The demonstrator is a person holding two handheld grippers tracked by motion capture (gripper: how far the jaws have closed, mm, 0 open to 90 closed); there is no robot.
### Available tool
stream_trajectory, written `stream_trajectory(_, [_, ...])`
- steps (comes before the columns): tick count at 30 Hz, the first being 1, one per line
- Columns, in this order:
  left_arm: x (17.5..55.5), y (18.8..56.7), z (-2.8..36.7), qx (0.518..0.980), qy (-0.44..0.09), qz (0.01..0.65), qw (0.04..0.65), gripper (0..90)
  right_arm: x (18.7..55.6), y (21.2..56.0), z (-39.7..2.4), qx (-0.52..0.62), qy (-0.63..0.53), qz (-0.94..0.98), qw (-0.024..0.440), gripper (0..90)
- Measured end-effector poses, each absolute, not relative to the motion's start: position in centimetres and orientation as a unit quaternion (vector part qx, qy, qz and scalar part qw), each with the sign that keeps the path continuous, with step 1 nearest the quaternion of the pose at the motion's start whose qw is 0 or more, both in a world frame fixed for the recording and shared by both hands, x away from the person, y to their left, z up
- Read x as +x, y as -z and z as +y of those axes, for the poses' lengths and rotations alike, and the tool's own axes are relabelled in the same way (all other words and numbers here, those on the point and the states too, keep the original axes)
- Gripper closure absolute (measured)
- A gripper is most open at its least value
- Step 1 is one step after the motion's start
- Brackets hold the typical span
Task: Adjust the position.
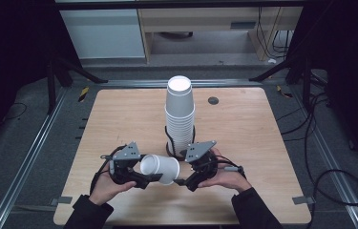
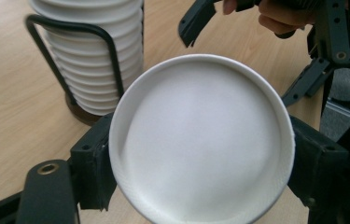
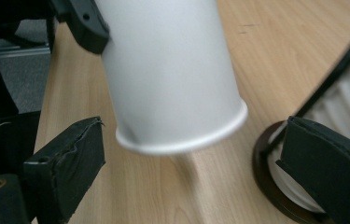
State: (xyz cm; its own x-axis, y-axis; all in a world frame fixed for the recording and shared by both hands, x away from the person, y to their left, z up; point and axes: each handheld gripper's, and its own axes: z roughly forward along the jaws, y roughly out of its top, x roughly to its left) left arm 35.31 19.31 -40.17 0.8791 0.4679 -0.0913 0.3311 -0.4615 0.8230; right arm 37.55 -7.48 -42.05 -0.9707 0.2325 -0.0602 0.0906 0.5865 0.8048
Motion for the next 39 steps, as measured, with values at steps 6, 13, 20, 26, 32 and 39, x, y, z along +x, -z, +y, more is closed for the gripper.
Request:
stream_trajectory(6, [35.4, 39.7, 20.2, 0.83, -0.083, 0.242, 0.497, 22.3, 37.9, 41.6, -8.9, 0.109, -0.467, 0.874, 0.074, 6.5])
stream_trajectory(13, [35.4, 39.6, 20.7, 0.805, -0.08, 0.243, 0.536, 22.2, 38.0, 42.1, -9.1, 0.115, -0.476, 0.87, 0.062, 6.5])
stream_trajectory(20, [35.1, 39.5, 20.1, 0.798, -0.069, 0.224, 0.554, 22.2, 38.0, 42.3, -8.8, 0.117, -0.498, 0.859, 0.037, 7.0])
stream_trajectory(26, [34.6, 39.1, 19.6, 0.796, -0.063, 0.21, 0.564, 22.2, 37.8, 42.3, -8.6, 0.108, -0.514, 0.851, 0.015, 7.0])
stream_trajectory(32, [34.3, 39.0, 19.3, 0.795, -0.05, 0.197, 0.571, 22.2, 37.7, 42.3, -8.3, 0.099, -0.522, 0.847, -0.001, 6.6])
stream_trajectory(39, [34.0, 39.1, 18.6, 0.798, -0.035, 0.18, 0.574, 22.2, 37.5, 42.5, -7.9, 0.09, -0.523, 0.847, -0.015, 6.0])
